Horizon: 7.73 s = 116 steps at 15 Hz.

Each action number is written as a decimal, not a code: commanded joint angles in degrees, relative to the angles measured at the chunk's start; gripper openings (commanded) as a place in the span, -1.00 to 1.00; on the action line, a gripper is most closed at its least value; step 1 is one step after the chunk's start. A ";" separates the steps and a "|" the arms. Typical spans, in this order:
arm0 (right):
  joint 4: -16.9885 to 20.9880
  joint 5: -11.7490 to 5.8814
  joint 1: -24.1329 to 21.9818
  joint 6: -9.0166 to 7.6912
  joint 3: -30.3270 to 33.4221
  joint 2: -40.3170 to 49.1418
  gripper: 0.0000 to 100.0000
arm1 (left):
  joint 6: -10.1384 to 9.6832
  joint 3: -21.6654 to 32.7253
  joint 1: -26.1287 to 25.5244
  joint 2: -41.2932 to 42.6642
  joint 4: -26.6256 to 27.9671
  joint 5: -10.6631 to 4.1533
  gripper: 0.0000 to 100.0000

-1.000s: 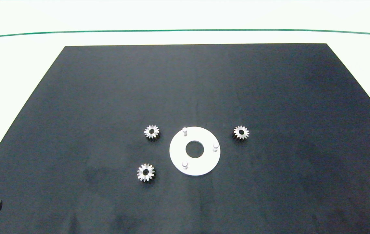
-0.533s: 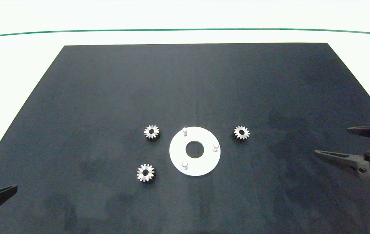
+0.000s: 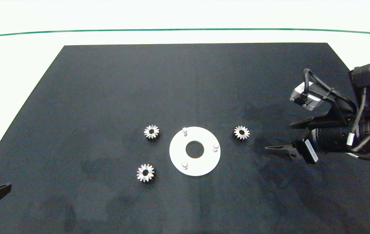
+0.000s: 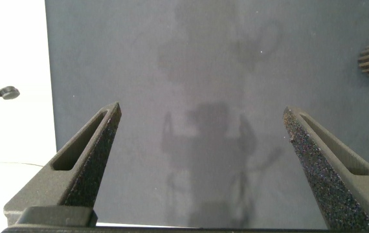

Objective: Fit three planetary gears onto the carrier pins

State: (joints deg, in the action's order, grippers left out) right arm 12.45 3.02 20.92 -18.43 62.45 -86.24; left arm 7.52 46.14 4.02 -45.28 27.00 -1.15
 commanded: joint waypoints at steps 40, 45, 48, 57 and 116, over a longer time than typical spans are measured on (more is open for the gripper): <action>-0.14 -5.66 6.77 -2.05 16.03 -19.23 0.32 | 0.12 0.00 0.64 6.25 2.97 0.00 1.00; -0.05 -5.75 7.12 -1.96 15.95 -19.23 0.11 | 0.12 0.09 1.34 6.43 2.97 0.00 1.00; 0.03 -5.75 7.29 -1.96 15.86 -19.23 -0.01 | 0.12 0.09 1.43 6.52 2.97 0.00 1.00; 0.03 -5.66 7.65 -1.61 15.59 -19.41 -0.37 | 0.12 0.00 1.34 6.78 2.97 0.00 1.00; 1.97 -13.04 14.59 2.17 1.71 8.54 1.00 | 3.29 0.88 -12.90 -3.33 -3.01 0.27 1.00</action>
State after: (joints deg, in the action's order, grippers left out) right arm 14.19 -9.39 39.52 -16.04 70.89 -93.71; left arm 12.13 47.02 -0.46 -40.95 27.06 -0.62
